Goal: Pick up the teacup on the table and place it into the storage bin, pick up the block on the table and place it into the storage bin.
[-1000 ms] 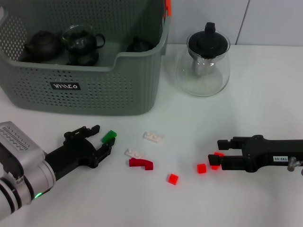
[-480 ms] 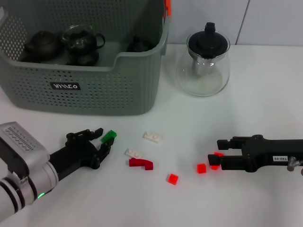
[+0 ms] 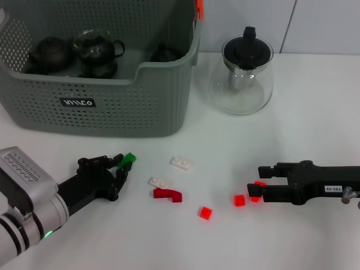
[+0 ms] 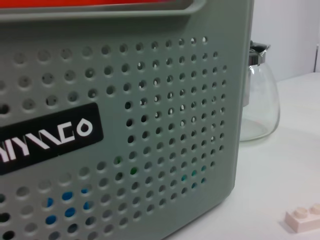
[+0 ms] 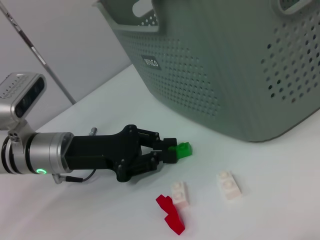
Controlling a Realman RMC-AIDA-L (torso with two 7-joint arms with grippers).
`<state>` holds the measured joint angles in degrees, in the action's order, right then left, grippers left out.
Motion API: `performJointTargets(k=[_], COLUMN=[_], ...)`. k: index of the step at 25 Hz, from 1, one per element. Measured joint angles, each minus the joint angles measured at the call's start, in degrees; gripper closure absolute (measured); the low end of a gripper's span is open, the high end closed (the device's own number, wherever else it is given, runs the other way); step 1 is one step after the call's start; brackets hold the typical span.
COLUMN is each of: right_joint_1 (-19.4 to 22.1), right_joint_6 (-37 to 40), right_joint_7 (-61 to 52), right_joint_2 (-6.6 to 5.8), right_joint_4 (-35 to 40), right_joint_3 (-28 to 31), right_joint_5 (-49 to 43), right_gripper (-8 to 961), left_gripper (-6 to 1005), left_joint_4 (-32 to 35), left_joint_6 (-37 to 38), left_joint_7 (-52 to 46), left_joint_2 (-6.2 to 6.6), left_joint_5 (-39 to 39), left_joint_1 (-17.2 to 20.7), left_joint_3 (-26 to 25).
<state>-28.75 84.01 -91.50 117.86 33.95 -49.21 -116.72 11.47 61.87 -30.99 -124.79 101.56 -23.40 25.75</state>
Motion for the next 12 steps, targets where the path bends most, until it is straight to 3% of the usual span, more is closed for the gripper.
performJointTargets(k=[5,9,12], right_joint_1=[0.02,0.01,0.01], right_joint_6=[0.24,0.35,0.37], right_joint_7=[-0.01,-0.07,-0.08], right_joint_2=[-0.06,-0.18,-0.25], right_joint_4=[-0.03,-0.03,-0.03], right_joint_3=[0.09,0.09,0.15], right_joint_5=[0.00,0.00,0.00], right_gripper=[217,217,217], left_gripper=[809,800,794], left_joint_4=[0.52,6.89,14.00], left_joint_6=[4.99,19.48,31.72], left_joint_7=[-1.06,-10.68,-21.96], left_joint_2=[0.22,1.09,2.97], left_joint_5=[-0.93,-0.73,-0.96], left_joint_1=[0.89,4.16,6.20], left_joint_3=[-0.49,-1.79,-3.20])
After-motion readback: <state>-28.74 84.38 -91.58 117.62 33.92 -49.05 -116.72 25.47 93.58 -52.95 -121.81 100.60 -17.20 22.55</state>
